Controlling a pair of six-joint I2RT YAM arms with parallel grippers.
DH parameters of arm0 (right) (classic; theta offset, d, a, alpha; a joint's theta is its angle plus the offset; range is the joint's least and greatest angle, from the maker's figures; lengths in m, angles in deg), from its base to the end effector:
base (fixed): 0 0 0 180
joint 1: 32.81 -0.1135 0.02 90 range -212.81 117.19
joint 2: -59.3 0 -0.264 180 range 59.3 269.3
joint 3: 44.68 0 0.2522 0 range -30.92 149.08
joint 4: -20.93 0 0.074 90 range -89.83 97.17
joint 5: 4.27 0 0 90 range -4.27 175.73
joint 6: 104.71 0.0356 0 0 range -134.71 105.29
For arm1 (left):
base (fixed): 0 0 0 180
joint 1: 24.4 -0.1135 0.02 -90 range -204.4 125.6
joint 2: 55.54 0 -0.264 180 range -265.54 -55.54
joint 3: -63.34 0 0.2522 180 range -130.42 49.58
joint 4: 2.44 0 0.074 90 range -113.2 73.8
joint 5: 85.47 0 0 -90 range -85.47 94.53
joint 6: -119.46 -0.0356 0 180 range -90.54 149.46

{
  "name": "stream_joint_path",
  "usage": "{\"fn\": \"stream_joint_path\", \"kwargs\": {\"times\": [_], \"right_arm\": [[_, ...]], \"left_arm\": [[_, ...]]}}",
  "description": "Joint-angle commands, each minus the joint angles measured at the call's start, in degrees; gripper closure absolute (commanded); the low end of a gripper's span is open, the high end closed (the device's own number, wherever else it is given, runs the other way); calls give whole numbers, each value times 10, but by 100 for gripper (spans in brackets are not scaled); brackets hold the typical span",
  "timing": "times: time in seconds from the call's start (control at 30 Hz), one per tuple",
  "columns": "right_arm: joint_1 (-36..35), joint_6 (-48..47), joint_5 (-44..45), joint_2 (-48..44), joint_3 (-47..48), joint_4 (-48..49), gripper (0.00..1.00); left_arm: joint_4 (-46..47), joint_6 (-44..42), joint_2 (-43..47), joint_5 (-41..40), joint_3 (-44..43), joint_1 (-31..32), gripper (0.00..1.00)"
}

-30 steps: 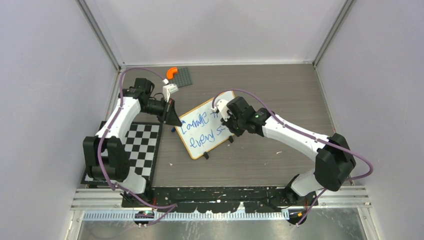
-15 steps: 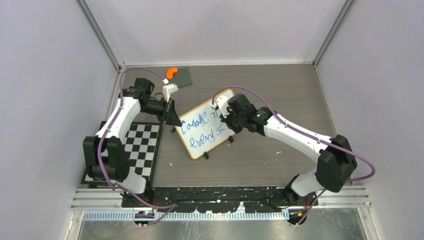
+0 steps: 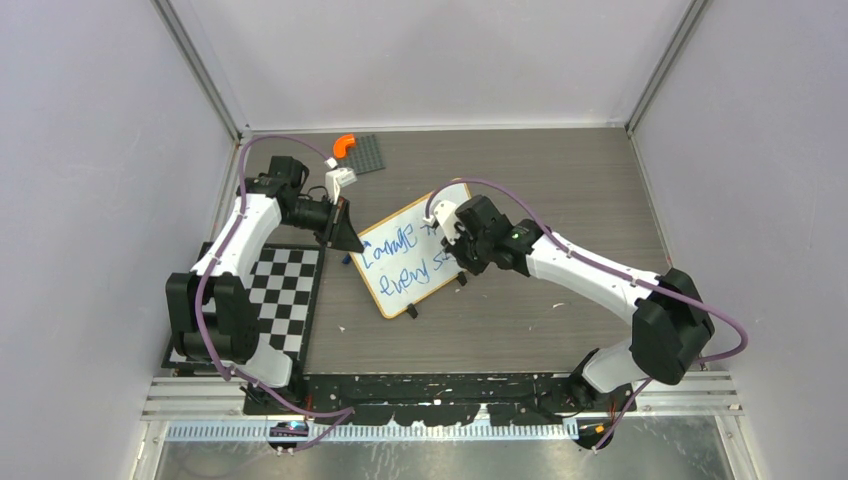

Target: Write a sentence on the whiteboard

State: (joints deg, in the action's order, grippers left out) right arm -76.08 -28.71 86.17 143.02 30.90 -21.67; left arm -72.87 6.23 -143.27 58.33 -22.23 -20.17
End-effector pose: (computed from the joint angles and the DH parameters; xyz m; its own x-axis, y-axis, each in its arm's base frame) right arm 0.2260 0.2124 0.2553 -0.3821 -0.6919 -0.6126 -0.7980 0.5813 -0.1589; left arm 0.2871 -0.0500 0.2771 -0.7623 0.2900 -0.5787 0.6366 0.4971 -0.5896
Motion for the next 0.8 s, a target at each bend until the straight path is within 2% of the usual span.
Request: {"fn": "stream_joint_path", "kwargs": {"times": [0.0,0.23,0.37,0.77], "right_arm": [[2,9,-14,-10,-15,27,100],[2,-6,-6,-15,-7,17,100],[4,-25,27,-18,5,5,100],[6,-30,18,-28,30,-21,100]], "left_arm": [[5,-16,9,-16,-2,3,100],[4,-15,10,-15,-3,3,100],[3,-15,14,-16,-3,3,100],[2,-15,17,-14,-3,3,100]]}}
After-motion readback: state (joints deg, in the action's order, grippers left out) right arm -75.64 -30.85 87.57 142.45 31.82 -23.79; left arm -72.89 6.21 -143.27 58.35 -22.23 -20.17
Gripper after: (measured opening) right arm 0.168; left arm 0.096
